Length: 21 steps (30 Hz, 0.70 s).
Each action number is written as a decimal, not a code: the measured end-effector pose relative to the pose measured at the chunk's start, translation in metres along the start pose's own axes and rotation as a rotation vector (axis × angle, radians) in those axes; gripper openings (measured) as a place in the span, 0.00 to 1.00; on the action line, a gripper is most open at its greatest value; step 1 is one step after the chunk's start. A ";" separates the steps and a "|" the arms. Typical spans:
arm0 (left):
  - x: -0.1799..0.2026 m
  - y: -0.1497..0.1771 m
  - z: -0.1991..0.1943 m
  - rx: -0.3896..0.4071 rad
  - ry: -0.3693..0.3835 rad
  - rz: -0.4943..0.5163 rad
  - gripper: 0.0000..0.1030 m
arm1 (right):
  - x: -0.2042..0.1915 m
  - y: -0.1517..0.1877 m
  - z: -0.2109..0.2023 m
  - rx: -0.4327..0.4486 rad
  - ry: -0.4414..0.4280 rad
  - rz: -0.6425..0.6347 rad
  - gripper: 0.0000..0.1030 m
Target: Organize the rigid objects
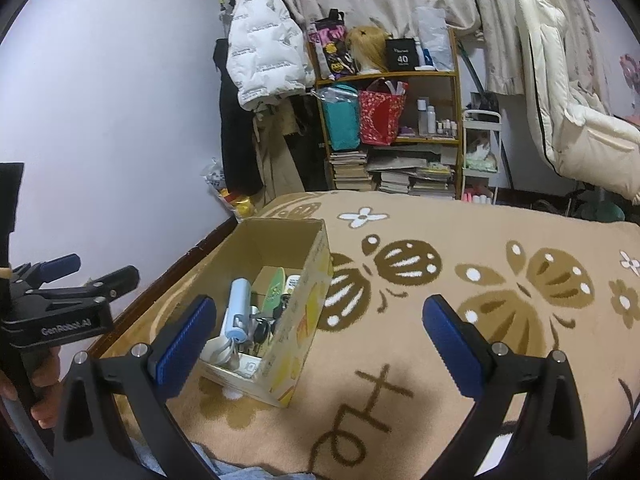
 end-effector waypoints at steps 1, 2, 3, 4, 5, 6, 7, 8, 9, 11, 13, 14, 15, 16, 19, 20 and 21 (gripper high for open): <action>0.001 0.000 0.000 -0.002 -0.002 0.000 0.99 | 0.001 0.001 0.001 -0.004 0.004 0.001 1.00; 0.001 0.000 0.001 -0.003 -0.003 0.002 0.99 | 0.002 0.002 0.002 -0.006 0.010 0.002 1.00; 0.001 0.000 0.002 -0.005 -0.004 0.005 0.99 | 0.002 0.002 0.004 -0.009 0.018 0.001 1.00; 0.002 0.000 0.002 -0.007 -0.008 0.009 0.99 | 0.002 0.002 0.006 -0.014 0.027 -0.005 1.00; 0.003 0.001 0.003 -0.008 -0.011 0.014 0.99 | 0.001 0.004 0.008 -0.019 0.036 -0.014 1.00; 0.004 0.000 0.004 -0.009 -0.014 0.018 0.99 | 0.001 0.004 0.009 -0.023 0.039 -0.020 1.00; 0.004 0.000 0.005 -0.010 -0.014 0.021 0.99 | 0.001 0.004 0.011 -0.028 0.040 -0.025 1.00; 0.005 0.001 0.006 -0.013 -0.015 0.024 0.99 | 0.000 0.005 0.012 -0.035 0.040 -0.030 1.00; 0.005 0.001 0.006 -0.015 -0.013 0.026 0.99 | 0.000 0.005 0.013 -0.037 0.039 -0.032 1.00; 0.006 0.001 0.008 -0.022 -0.007 0.027 0.99 | -0.001 0.007 0.015 -0.043 0.039 -0.036 1.00; 0.006 0.001 0.009 -0.027 -0.008 0.027 0.99 | 0.000 0.006 0.016 -0.042 0.044 -0.038 1.00; 0.006 0.001 0.009 -0.027 -0.008 0.027 0.99 | 0.000 0.006 0.017 -0.040 0.049 -0.042 1.00; 0.006 0.001 0.009 -0.026 -0.008 0.028 0.99 | 0.001 0.006 0.017 -0.041 0.050 -0.042 1.00; 0.006 0.000 0.009 -0.024 -0.009 0.027 0.99 | 0.002 0.006 0.018 -0.040 0.052 -0.041 1.00; 0.006 0.000 0.010 -0.019 -0.015 0.027 0.99 | 0.005 0.006 0.018 -0.039 0.056 -0.032 1.00; 0.005 0.001 0.010 -0.018 -0.017 0.027 0.99 | 0.006 0.006 0.018 -0.039 0.058 -0.031 1.00; 0.006 0.001 0.011 -0.022 -0.012 0.029 0.99 | 0.007 0.006 0.018 -0.040 0.058 -0.029 1.00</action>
Point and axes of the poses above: each gripper's, at about its wrist camera, not at the fingertips, and z roughly the way its jaws point, x to its right, y to its underside, the point moved 3 cm from there along z, roughly the way its jaws point, and after that the axes turned 2 degrees about z, right-handed, at the moved point
